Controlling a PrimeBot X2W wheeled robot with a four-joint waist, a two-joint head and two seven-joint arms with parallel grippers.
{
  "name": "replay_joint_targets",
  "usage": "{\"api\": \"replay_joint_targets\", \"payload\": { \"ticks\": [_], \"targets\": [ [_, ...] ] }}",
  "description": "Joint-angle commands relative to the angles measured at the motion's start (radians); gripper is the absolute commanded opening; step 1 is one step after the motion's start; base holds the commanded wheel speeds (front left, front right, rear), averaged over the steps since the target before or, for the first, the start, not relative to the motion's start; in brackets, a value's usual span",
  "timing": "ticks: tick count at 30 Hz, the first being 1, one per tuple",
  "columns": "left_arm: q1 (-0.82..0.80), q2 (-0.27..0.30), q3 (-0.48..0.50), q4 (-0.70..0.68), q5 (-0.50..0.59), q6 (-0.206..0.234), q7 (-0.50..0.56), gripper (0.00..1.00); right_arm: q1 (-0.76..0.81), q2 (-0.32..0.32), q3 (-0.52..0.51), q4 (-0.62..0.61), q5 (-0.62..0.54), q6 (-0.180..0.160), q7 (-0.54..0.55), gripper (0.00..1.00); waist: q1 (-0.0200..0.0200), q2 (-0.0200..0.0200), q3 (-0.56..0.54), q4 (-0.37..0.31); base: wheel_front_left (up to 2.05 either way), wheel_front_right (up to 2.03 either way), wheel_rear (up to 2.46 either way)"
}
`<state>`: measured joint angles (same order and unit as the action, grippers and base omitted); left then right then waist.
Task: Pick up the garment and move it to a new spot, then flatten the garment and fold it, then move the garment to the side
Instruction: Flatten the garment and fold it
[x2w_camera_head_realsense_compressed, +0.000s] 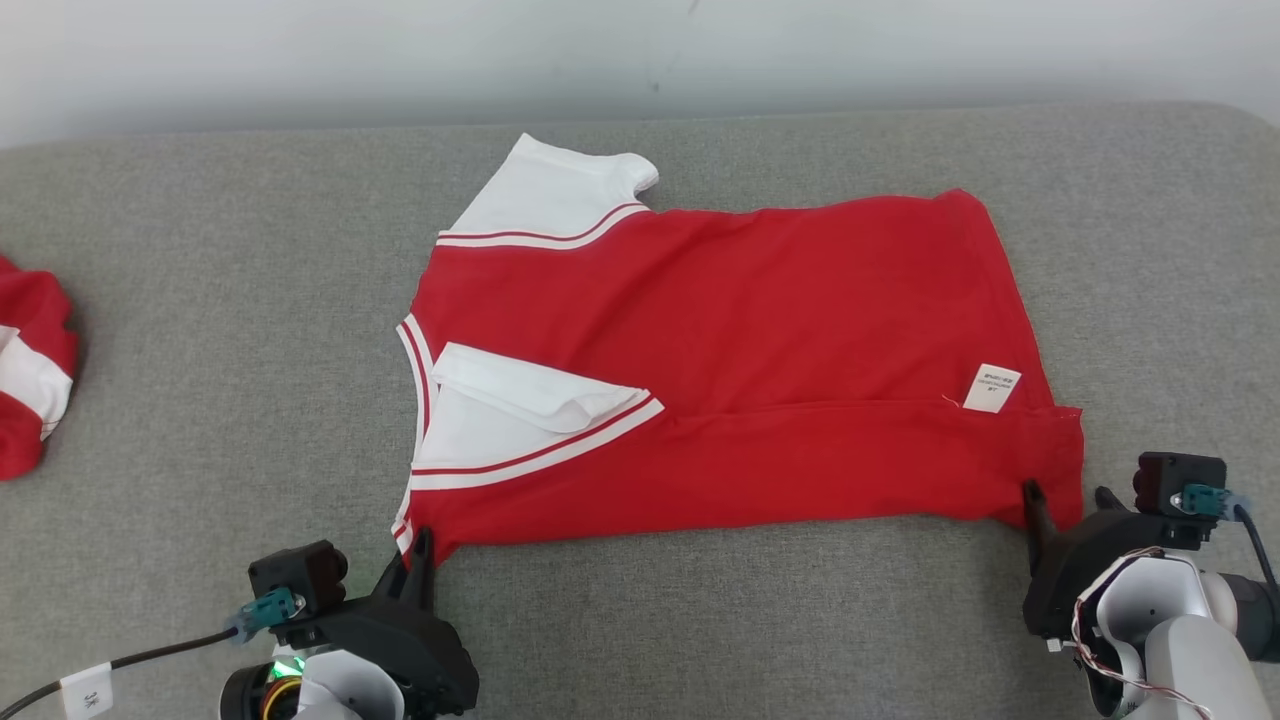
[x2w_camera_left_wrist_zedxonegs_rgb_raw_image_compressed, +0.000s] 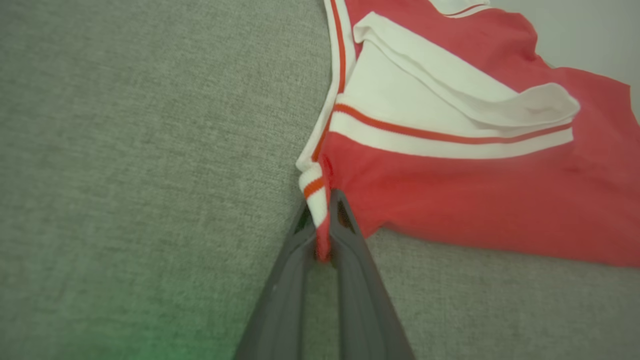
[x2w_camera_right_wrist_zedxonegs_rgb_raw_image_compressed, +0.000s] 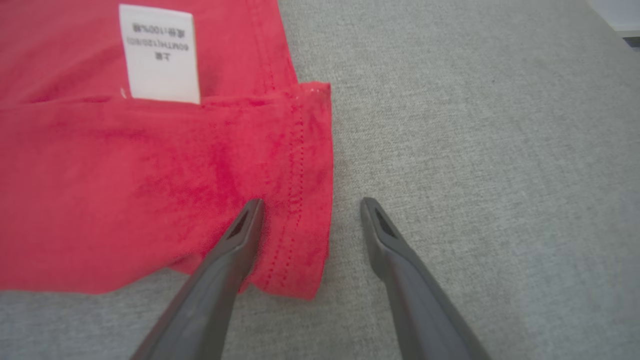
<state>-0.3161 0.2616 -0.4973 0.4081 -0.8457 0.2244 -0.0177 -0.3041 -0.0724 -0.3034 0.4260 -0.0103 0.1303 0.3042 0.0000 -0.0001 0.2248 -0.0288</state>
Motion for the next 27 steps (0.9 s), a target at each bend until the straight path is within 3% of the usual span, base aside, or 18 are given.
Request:
{"api": "replay_joint_targets", "payload": {
  "ticks": [1, 5, 6, 7, 8, 15, 27],
  "targets": [
    [0.026, 0.009, -0.003, 0.013, 0.006, 0.008, 0.001, 0.0, 0.014, 0.007, -0.009, 0.01, 0.011, 0.001, 0.01, 1.0, 0.0, 0.0001, 0.005, 0.003, 0.0, 0.0, 0.0],
    [0.021, 0.003, -0.01, 0.009, 0.005, 0.004, 0.007, 0.0, 0.012, 0.015, -0.009, 0.034, 0.022, 0.001, 0.038, 1.0, 0.0, 0.0001, 0.01, 0.011, 0.0, 0.0, 0.0],
    [0.018, 0.002, -0.011, 0.01, 0.004, 0.004, 0.007, 0.0, 0.01, 0.017, -0.006, 0.041, 0.024, 0.001, 0.047, 0.69, 0.0, 0.0001, 0.011, 0.013, 0.0, 0.0, 0.0],
    [0.016, 0.001, -0.012, 0.011, 0.004, 0.003, 0.006, 0.0, 0.008, 0.019, 0.002, 0.048, 0.028, 0.001, 0.055, 0.19, 0.0, 0.0001, 0.01, 0.015, 0.0, 0.0, 0.0],
    [0.015, 0.0, -0.013, 0.013, 0.004, 0.003, 0.004, 0.0, 0.007, 0.021, 0.01, 0.052, 0.03, 0.001, 0.06, 0.0, 0.0, 0.0001, 0.009, 0.017, 0.0, 0.0, 0.0],
    [0.035, 0.005, -0.013, 0.016, 0.0, -0.011, -0.013, 0.0, 0.031, 0.022, 0.027, 0.034, 0.039, 0.001, 0.065, 0.0, 0.0, 0.0001, -0.03, 0.019, 0.0, 0.0, 0.0],
    [0.213, 0.055, -0.039, -0.093, -0.028, -0.001, 0.018, 0.0, 0.214, 0.001, 0.007, -0.174, 0.086, 0.001, 0.135, 0.0, 0.0, 0.0001, -0.166, -0.009, 0.0, 0.0, 0.0]
  ]
}}
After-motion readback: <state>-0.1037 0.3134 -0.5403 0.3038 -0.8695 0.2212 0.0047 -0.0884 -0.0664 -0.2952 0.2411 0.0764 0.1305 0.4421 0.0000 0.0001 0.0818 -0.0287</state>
